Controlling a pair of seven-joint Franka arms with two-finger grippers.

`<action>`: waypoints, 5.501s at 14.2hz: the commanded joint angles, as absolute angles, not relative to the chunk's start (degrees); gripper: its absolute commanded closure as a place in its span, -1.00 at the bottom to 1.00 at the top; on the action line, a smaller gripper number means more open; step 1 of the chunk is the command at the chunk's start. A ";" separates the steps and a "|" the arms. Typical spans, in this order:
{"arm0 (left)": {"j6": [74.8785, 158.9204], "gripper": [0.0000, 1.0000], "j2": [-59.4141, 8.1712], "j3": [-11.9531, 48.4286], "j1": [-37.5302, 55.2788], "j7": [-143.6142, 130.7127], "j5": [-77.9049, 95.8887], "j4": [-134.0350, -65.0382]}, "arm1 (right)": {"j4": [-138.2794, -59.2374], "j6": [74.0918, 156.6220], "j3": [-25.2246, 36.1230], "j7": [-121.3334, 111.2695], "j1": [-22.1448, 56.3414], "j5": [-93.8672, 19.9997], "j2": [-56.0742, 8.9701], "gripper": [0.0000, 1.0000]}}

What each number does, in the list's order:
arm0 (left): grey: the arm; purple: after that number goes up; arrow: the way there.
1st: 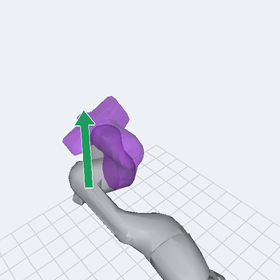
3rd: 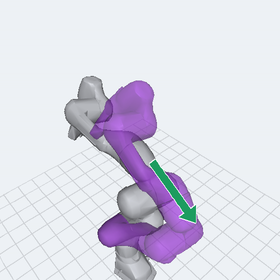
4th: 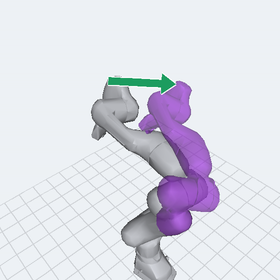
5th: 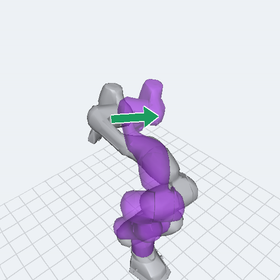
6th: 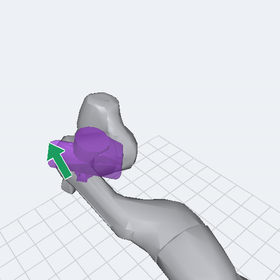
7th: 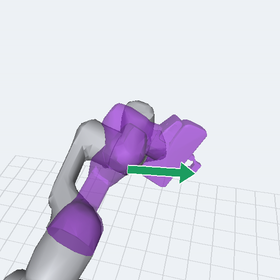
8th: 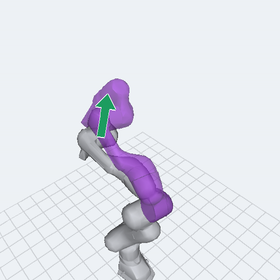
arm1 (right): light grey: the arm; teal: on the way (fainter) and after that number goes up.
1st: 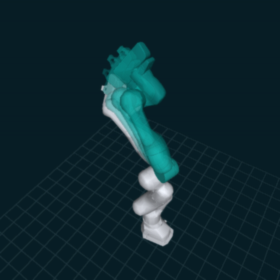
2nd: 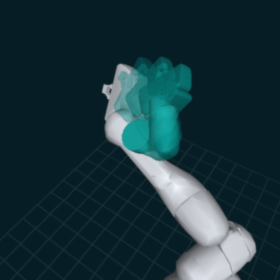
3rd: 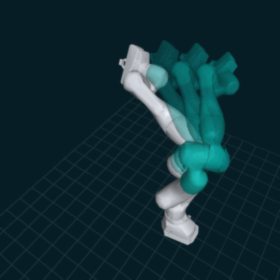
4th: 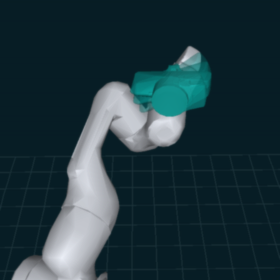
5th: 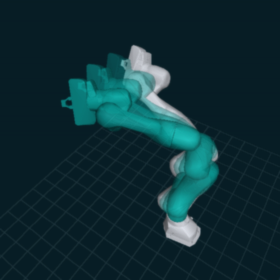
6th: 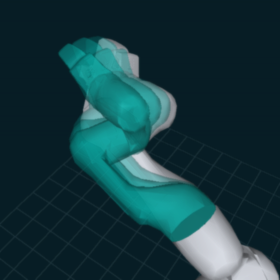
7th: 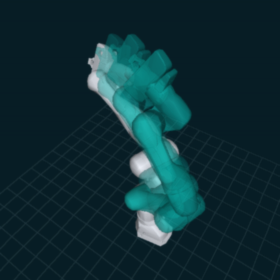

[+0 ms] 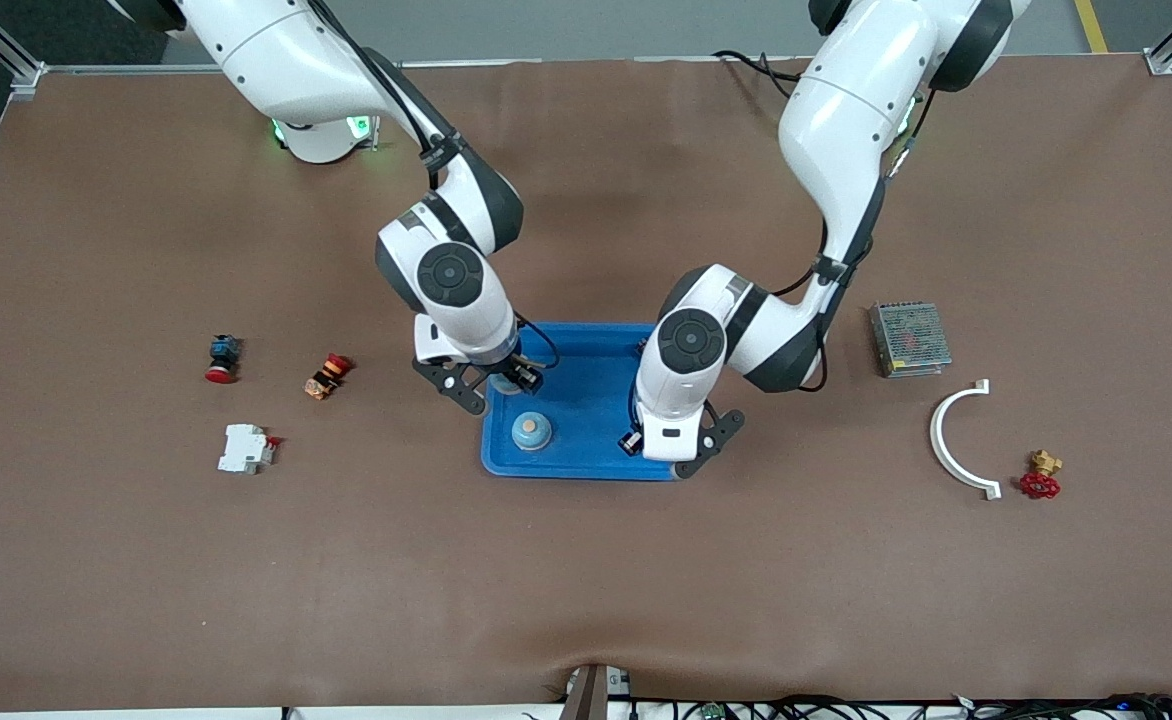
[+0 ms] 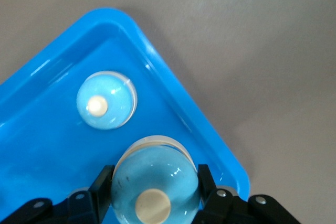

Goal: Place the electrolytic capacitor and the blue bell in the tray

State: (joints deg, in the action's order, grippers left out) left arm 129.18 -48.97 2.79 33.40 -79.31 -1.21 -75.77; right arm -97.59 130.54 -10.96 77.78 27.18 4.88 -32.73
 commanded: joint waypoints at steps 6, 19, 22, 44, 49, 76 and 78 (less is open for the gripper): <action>129.02 1.00 -49.31 2.20 35.15 -84.80 -0.26 -76.02 | -99.31 134.47 -10.11 84.89 30.06 10.71 -34.62 1.00; 129.02 0.76 -49.39 2.20 35.60 -86.84 -0.79 -80.33 | -99.67 138.87 -10.02 89.30 31.29 15.73 -38.32 1.00; 128.07 -0.77 -49.04 2.11 35.68 -86.40 -1.23 -80.07 | -99.67 139.92 -9.93 90.35 31.46 15.82 -38.84 1.00; 95.56 -1.00 -25.15 2.29 16.55 -49.09 1.41 -77.34 | -99.23 141.42 -9.93 93.96 31.38 18.54 -40.52 -1.00; 89.74 -1.00 -19.70 2.37 6.35 -27.21 1.49 -77.70 | -99.14 141.07 -9.93 93.87 31.38 18.72 -40.17 -1.00; 107.13 -1.00 0.44 4.13 -0.79 -4.93 2.55 -98.52 | -87.36 118.04 -10.55 30.87 2.03 10.11 -31.73 -1.00; 107.05 -1.00 0.27 4.13 -0.79 -5.18 2.46 -98.09 | -87.36 117.95 -10.63 28.14 -0.60 10.20 -31.64 -1.00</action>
